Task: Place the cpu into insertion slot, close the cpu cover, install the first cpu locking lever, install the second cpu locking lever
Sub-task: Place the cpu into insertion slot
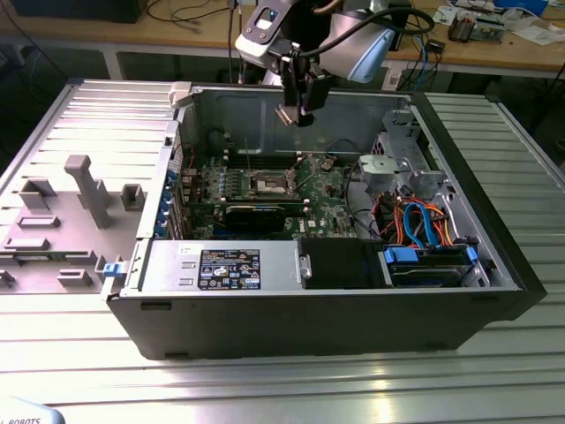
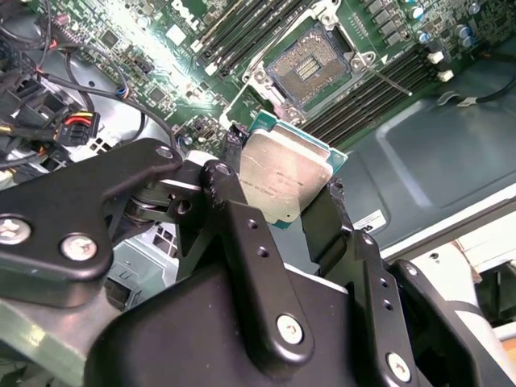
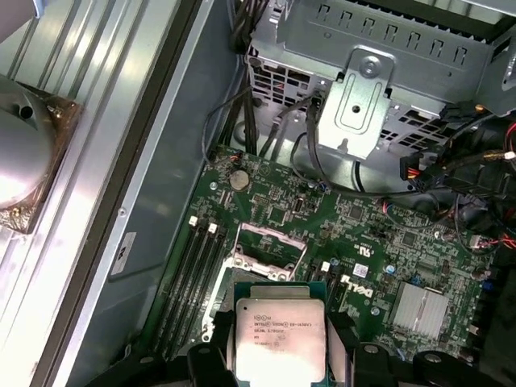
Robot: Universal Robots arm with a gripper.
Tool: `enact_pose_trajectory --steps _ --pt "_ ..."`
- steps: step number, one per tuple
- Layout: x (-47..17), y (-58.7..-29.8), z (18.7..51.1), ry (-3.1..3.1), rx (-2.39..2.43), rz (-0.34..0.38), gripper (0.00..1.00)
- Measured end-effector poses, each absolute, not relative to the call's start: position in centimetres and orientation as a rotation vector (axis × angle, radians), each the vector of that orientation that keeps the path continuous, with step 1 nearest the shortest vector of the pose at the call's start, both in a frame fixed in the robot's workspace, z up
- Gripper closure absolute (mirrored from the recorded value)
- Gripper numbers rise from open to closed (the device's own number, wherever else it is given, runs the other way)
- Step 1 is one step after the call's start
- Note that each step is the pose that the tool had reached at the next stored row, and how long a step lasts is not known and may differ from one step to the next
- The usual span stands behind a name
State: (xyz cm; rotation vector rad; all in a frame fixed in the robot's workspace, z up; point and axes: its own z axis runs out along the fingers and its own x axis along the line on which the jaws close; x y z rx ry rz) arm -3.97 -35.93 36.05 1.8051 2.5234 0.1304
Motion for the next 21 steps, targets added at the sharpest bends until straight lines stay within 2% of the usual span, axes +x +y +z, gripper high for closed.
enact_pose_trajectory --steps 21 --pt "-4.66 -35.93 35.56 2.404 1.953 0.126 0.46"
